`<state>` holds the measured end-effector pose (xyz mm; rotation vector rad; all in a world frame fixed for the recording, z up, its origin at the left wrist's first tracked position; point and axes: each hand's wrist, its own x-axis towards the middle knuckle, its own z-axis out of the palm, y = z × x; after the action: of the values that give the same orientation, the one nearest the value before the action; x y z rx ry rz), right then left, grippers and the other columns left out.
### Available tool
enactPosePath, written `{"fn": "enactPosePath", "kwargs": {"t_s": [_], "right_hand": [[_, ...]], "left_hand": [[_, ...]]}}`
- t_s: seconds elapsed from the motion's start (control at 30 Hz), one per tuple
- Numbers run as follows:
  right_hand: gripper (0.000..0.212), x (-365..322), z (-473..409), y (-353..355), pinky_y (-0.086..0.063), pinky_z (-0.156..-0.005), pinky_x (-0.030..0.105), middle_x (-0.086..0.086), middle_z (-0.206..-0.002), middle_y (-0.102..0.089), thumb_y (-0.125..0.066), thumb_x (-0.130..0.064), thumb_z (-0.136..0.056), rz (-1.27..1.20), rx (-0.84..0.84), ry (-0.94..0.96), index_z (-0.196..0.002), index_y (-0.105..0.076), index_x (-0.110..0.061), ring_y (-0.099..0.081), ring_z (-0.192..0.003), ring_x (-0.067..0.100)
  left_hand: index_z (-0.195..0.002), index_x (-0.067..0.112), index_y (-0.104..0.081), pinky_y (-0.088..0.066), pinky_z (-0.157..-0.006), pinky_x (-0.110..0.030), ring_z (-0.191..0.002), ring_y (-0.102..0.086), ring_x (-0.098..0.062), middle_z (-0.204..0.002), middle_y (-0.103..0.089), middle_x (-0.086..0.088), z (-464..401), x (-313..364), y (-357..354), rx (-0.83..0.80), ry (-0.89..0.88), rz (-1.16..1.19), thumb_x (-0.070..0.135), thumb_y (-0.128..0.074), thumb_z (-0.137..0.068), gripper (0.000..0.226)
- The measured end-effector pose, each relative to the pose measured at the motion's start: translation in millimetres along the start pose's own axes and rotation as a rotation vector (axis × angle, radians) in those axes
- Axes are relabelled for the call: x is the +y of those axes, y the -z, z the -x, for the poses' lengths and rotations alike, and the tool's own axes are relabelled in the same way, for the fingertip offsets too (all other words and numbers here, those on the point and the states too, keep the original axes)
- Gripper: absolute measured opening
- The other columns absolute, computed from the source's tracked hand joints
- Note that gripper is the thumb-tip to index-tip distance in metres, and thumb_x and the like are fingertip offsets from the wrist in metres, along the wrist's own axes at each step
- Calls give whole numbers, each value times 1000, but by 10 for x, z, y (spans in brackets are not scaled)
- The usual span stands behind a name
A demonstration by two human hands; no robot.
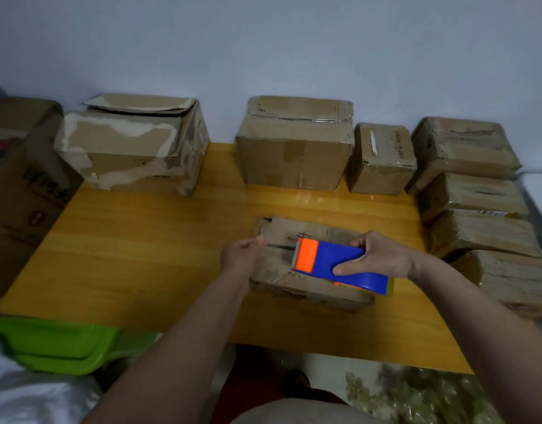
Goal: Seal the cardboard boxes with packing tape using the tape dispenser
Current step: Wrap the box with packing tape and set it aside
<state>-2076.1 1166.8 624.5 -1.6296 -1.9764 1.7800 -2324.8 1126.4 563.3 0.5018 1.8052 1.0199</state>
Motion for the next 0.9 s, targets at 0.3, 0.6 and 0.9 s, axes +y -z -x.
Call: {"fn": "enactPosePath", "kwargs": {"t_s": [0.3,0.6,0.9], "right_hand": [[41,-302,-486,-81,-55,-67,31,3,-79,-73,-81,-45,-66,214,71,-73,-87,-70,-12,-69,-75,16],[52,-467,-733,-103,-49,-63,30,8,-82,-70,-76,-56,-67,326,59,-167,-89,-67,-9,-65,-73,21],[57,-596,-932,-144,-47,-67,33,14,-94,-69,-76,-55,-68,362,12,-285,-96,-65,-8,-66,-87,29]], "left_hand": [[-98,12,-73,-47,-65,-29,-76,-59,-14,-87,-66,3,-289,-165,3,188,21,-61,31,-62,-93,22],[-56,33,-56,-52,-66,-33,-65,-61,-14,-62,-61,12,-456,-225,-54,226,5,-70,32,-59,-94,38],[-60,17,-58,-29,-49,-26,-51,-45,-11,-57,-54,4,-629,-348,-69,152,-3,-324,33,-54,-97,40]]}}
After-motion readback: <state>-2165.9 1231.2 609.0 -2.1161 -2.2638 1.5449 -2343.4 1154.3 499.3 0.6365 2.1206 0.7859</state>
